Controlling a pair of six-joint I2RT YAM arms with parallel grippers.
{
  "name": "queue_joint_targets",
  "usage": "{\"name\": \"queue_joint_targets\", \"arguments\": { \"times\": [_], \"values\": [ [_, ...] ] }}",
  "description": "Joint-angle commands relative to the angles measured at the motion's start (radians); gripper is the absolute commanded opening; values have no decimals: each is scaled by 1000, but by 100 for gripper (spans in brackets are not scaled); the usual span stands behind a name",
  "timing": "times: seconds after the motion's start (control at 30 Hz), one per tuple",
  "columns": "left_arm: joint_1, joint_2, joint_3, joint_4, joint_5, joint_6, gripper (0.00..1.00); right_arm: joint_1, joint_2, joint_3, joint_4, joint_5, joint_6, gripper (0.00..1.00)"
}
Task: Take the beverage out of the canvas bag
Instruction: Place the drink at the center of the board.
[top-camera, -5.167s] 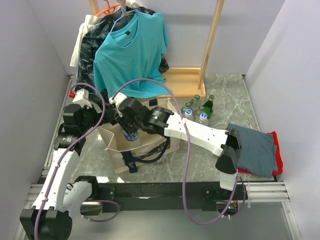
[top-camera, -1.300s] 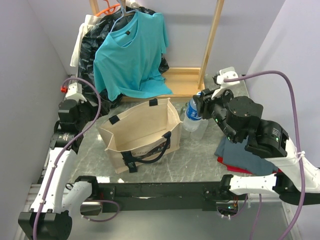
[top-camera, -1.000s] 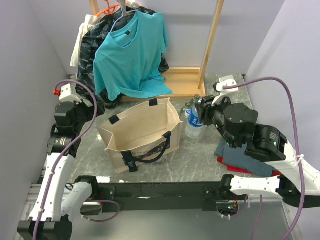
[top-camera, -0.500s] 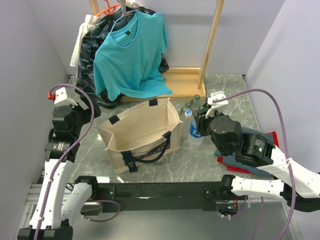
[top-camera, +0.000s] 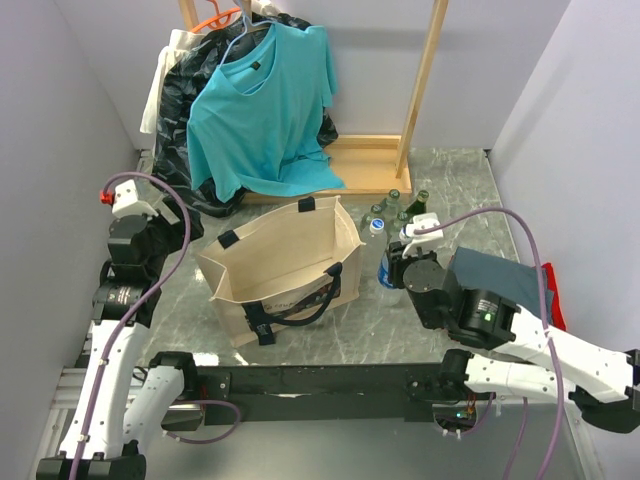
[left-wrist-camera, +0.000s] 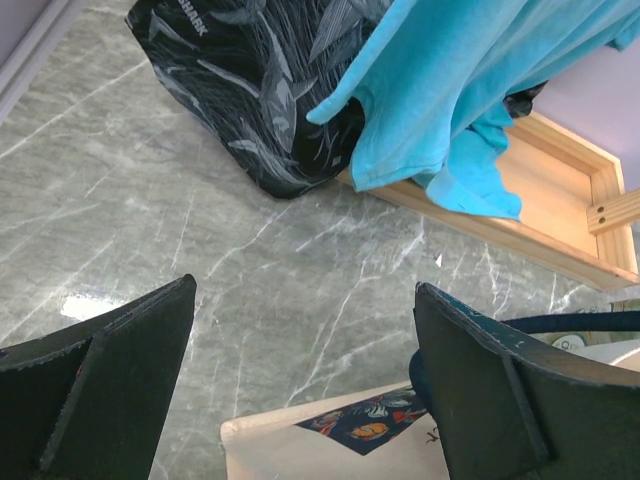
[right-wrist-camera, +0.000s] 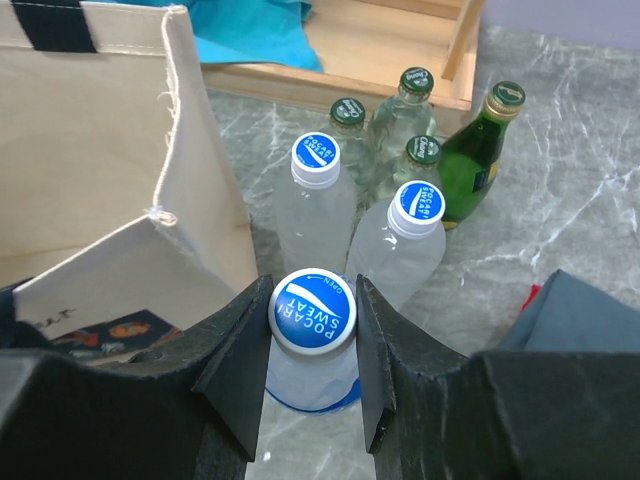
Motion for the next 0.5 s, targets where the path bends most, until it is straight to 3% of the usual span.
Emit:
{"name": "queue_joint_targets", "arguments": {
  "times": [0.0, 0.2, 0.47],
  "values": [
    [-1, -19, -5, 15, 18, -1, 96, -8, -33, -39, 291, 101, -17, 0],
    [-1, -19, -14, 18, 21, -1, 96, -38, 4, -82, 352, 80, 12, 0],
    [-1, -30, -18, 9, -5, 16, 96, -192, -2, -120, 391, -103, 72, 0]
  ]
}}
